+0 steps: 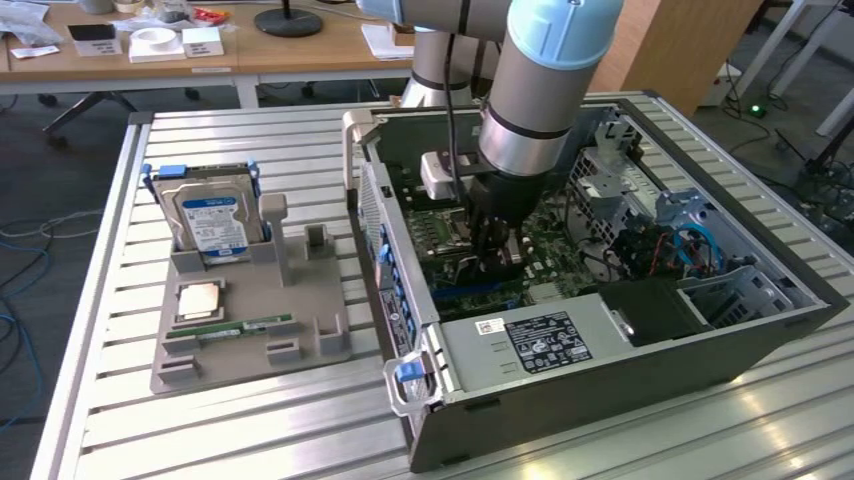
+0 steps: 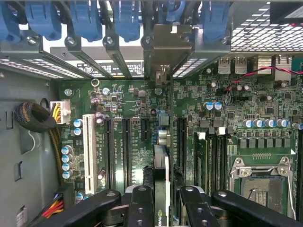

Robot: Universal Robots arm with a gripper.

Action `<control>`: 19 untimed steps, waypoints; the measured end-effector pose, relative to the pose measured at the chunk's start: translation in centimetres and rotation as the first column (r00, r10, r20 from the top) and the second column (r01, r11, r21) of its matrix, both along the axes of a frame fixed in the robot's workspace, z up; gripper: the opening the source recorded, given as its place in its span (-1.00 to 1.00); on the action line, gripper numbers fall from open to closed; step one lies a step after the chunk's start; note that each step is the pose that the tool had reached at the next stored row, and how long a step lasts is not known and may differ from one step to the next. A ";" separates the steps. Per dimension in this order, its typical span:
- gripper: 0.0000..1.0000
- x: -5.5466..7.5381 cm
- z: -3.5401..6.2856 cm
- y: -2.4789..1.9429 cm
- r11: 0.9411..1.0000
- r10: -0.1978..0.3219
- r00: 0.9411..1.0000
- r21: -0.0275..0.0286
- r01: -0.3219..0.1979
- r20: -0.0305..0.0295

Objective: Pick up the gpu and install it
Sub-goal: 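Insert the gpu into the slot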

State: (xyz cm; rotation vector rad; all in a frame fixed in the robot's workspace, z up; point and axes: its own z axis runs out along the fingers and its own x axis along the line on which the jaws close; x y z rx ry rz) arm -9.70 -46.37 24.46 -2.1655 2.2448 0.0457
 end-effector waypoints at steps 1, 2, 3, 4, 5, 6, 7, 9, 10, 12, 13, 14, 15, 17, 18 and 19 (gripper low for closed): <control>-0.48 0.0 -0.02 -0.01 1.000 0.000 1.000 0.000 0.000 0.000; -0.48 0.0 -0.06 -0.01 1.000 0.000 1.000 -0.001 0.000 0.000; -0.48 0.0 -0.08 -0.02 1.000 0.000 1.000 -0.001 0.000 0.000; -0.48 0.0 -0.10 -0.02 1.000 0.000 1.000 -0.001 0.000 0.000; -0.48 0.0 -0.11 -0.01 1.000 0.000 1.000 -0.001 0.000 0.000; -0.48 0.0 -0.13 -0.01 1.000 0.000 1.000 0.000 0.000 0.000; -0.48 0.0 -0.14 -0.01 1.000 0.000 1.000 0.000 0.000 0.000; -0.48 0.0 -0.14 -0.01 1.000 0.000 1.000 0.000 0.000 0.000; -0.48 0.0 -0.14 -0.01 1.000 0.000 1.000 0.000 0.000 0.000; -0.48 0.0 -0.14 -0.01 1.000 0.000 1.000 0.000 0.000 0.000; -0.48 0.0 -0.14 -0.01 1.000 0.000 1.000 0.000 0.000 0.000; -0.48 0.0 -0.14 -0.01 1.000 0.000 1.000 0.000 0.000 0.000; -0.48 0.0 -0.14 -0.01 1.000 0.000 1.000 0.000 0.000 0.000; -0.48 0.0 -0.14 -0.01 1.000 0.000 1.000 0.000 0.000 0.000; -0.48 0.0 -0.14 -0.01 1.000 0.000 1.000 0.000 0.000 0.000; -0.48 0.0 -0.14 -0.01 1.000 0.000 1.000 0.000 0.000 0.000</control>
